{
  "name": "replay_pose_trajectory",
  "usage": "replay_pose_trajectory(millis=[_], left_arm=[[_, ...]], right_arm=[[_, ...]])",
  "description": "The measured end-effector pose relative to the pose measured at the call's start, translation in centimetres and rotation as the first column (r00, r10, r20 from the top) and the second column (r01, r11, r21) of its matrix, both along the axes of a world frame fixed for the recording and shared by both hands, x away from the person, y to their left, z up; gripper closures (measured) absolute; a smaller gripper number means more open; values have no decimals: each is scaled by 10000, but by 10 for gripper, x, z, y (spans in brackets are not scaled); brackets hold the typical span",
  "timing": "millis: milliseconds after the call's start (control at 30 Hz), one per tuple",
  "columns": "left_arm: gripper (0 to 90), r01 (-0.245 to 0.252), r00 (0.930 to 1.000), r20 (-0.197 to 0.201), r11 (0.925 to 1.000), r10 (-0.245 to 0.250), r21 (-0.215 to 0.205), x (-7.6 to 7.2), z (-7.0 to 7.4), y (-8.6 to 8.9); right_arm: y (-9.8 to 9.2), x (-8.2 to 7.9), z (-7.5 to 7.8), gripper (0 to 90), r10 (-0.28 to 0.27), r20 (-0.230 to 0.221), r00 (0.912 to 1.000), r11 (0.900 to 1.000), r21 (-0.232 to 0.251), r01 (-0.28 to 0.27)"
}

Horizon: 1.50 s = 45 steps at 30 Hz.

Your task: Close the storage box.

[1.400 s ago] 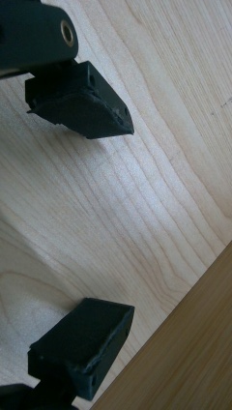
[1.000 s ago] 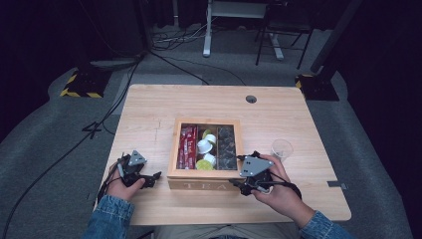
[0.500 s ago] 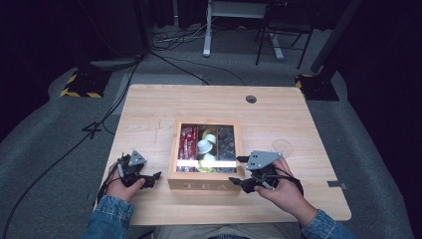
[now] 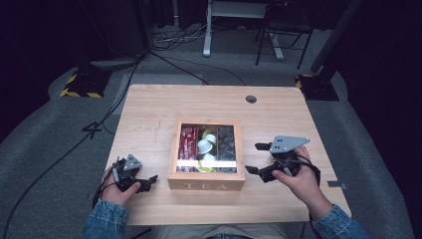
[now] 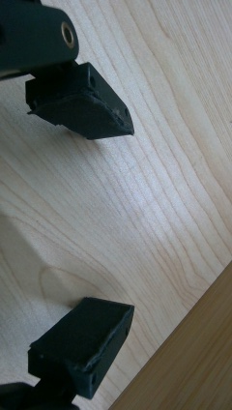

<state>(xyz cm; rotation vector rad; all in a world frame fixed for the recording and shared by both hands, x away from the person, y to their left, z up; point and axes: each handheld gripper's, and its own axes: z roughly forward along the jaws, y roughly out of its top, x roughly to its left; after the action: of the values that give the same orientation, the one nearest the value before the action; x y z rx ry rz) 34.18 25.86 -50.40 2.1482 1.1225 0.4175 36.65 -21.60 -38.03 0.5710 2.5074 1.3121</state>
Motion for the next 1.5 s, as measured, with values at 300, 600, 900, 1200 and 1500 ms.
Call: replay_pose_trajectory(millis=[300,600,900,1200,1500], left_arm=[[139,130,9999,30,9999,-130,-6,2,0,1],[88,344,9994,-104,9993,-343,115,10,0,4],[34,439,9989,-175,9987,-435,244,14,-1,5],[11,416,9988,-251,9989,-411,210,16,-1,4],[2,436,9987,-286,9988,-429,244,17,-1,4]], right_arm=[[-43,7,8,155,-941,-124,9955,9955,-134,939],[-90,12,2,156,-2391,-391,9702,9709,-211,2384],[-132,18,-12,156,-3734,-841,9239,9272,-670,3686],[-161,27,-39,157,-4752,-1585,8655,8783,-1445,4557],[-180,32,-70,157,-5270,-1863,8292,8489,-1620,5032]])
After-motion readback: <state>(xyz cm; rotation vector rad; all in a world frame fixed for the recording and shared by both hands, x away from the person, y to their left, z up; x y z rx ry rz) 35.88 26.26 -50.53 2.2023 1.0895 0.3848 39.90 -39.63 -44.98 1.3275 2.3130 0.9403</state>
